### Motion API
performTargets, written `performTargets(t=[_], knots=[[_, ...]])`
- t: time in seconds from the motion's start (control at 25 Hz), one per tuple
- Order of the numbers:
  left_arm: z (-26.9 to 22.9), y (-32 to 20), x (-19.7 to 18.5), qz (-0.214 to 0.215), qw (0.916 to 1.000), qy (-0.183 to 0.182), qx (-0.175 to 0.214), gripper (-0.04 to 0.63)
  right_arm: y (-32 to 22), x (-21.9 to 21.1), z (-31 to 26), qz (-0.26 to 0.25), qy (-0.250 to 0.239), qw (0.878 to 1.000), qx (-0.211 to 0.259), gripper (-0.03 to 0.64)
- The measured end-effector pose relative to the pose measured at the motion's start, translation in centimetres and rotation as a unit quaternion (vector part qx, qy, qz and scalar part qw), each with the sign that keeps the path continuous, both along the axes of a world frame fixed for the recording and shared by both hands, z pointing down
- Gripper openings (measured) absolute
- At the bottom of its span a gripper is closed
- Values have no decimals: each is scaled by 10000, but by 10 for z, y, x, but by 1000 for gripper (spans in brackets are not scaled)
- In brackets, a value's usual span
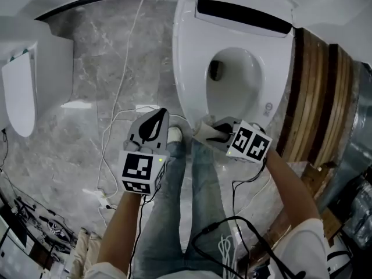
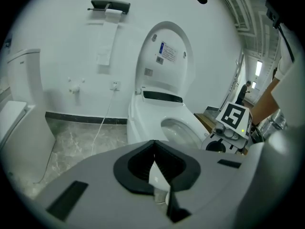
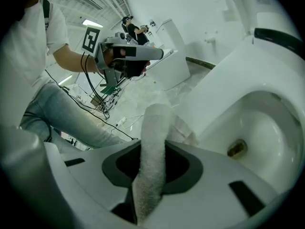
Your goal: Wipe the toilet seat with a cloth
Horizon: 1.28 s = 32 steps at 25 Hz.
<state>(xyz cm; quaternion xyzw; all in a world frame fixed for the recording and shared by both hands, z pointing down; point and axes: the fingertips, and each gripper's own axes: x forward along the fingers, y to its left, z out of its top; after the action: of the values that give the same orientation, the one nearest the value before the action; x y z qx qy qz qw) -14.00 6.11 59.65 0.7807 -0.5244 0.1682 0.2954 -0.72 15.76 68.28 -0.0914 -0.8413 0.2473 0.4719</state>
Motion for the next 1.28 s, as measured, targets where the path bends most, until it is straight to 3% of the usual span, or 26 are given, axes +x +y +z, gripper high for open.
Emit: performTargets(t=[0.48,0.8,1.28], knots=[[5,-21,-26,-376,9992,136,-49,11,-57,-39,-3,-134,-250,9995,122,100],[8,-32,-30,-476,9987,143,-77,11,-108,-65,-6,231,-530,9979,292,100],[8,-51,-23,-642,9978,145,-71,11,-155,-79,-11,394,-731,9953,500,100]])
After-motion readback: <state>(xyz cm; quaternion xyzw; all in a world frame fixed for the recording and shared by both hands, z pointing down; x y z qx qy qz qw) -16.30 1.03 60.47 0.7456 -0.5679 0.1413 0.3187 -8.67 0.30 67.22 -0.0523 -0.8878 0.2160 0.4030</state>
